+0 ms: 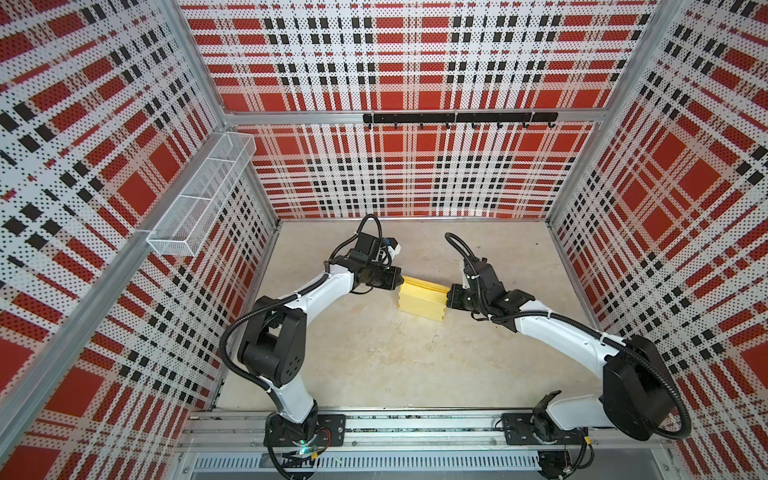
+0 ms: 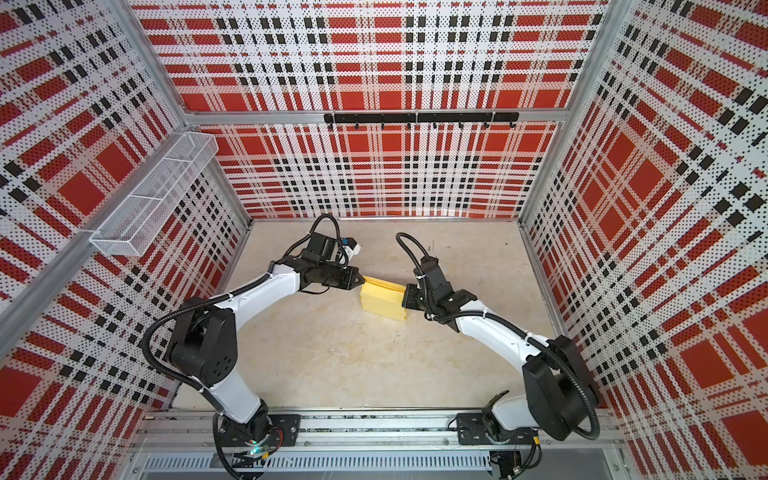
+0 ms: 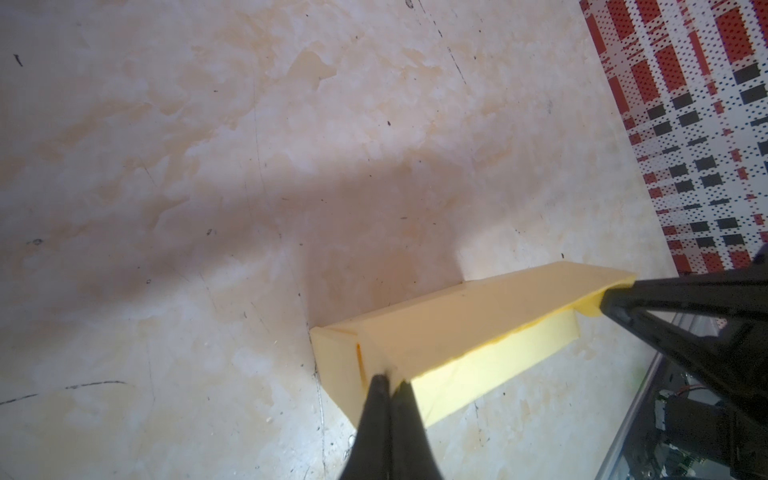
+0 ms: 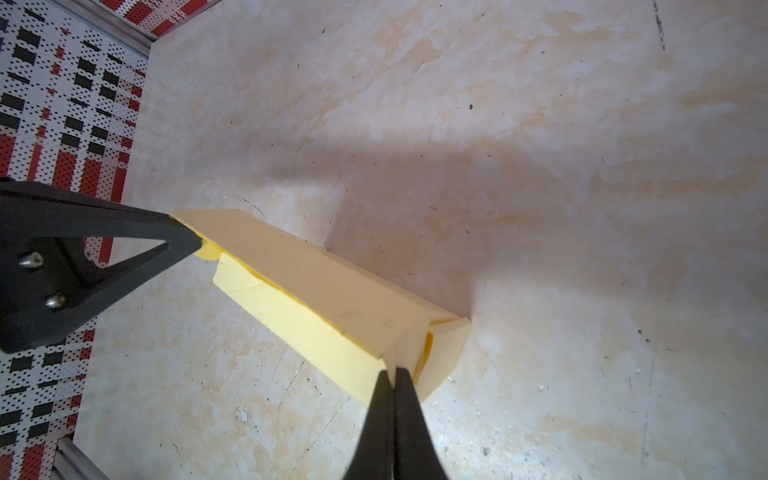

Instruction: Fold the paper box

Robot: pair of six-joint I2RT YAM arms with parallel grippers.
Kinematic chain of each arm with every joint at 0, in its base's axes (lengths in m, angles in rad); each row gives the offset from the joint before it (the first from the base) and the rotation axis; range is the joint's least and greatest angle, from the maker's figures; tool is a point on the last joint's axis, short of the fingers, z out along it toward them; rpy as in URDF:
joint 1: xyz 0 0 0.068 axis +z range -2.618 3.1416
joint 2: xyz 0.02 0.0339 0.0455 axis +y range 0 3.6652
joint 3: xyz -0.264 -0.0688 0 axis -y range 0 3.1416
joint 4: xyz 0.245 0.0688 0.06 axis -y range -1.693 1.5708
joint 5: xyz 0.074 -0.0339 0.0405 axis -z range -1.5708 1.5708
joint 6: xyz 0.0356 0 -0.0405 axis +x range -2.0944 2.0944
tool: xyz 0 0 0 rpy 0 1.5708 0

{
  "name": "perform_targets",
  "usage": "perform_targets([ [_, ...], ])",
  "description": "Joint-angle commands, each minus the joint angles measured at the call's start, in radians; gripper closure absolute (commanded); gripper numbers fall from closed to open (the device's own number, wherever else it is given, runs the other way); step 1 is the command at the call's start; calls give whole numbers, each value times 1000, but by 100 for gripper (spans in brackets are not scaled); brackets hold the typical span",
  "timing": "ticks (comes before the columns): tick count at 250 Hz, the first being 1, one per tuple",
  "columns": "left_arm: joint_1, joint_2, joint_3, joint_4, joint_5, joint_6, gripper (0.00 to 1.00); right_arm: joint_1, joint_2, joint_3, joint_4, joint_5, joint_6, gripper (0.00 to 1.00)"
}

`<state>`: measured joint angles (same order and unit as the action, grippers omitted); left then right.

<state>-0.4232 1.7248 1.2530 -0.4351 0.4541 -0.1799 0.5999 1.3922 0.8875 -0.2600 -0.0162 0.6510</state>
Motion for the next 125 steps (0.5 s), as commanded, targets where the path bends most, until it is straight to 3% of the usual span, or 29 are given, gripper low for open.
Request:
perform_targets([
  [1, -21, 2, -25, -20, 4, -9, 100, 19, -42, -38, 114, 20, 7, 100],
  [84, -27, 5, -30, -11, 7, -16, 100, 37, -53, -40, 146, 58, 54, 99],
  [125, -30, -2, -32, -16, 0, -12, 100, 37, -65, -27, 153, 62, 138, 100],
])
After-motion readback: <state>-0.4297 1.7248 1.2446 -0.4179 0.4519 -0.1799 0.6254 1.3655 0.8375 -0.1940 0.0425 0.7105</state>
